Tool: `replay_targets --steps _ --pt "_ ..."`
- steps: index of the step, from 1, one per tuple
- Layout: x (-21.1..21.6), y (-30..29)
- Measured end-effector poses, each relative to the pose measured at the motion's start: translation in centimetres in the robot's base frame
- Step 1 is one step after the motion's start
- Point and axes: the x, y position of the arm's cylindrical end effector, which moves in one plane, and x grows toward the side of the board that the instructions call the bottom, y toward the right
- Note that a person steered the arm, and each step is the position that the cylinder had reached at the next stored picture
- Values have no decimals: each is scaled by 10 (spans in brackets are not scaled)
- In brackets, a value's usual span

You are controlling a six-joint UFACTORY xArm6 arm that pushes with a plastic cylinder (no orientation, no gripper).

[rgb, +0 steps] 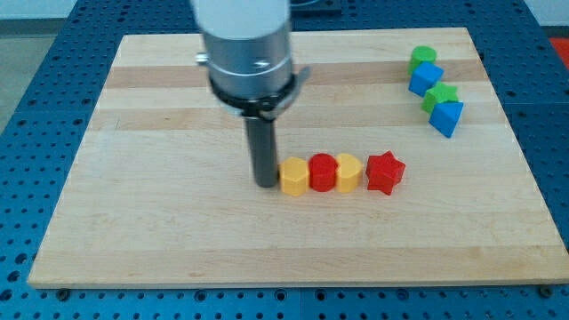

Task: Push the red blocks and yellow blocks towards right

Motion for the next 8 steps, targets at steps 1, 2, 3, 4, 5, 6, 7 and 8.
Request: replay_targets --steps 1,2,3,4,5,6,7,8 --pt "0 44" --pt "-4 73" --pt "-22 101" --pt "-40 126" --pt "-48 148" --pt "-49 151" --pt "-49 151" --pt "-46 163"
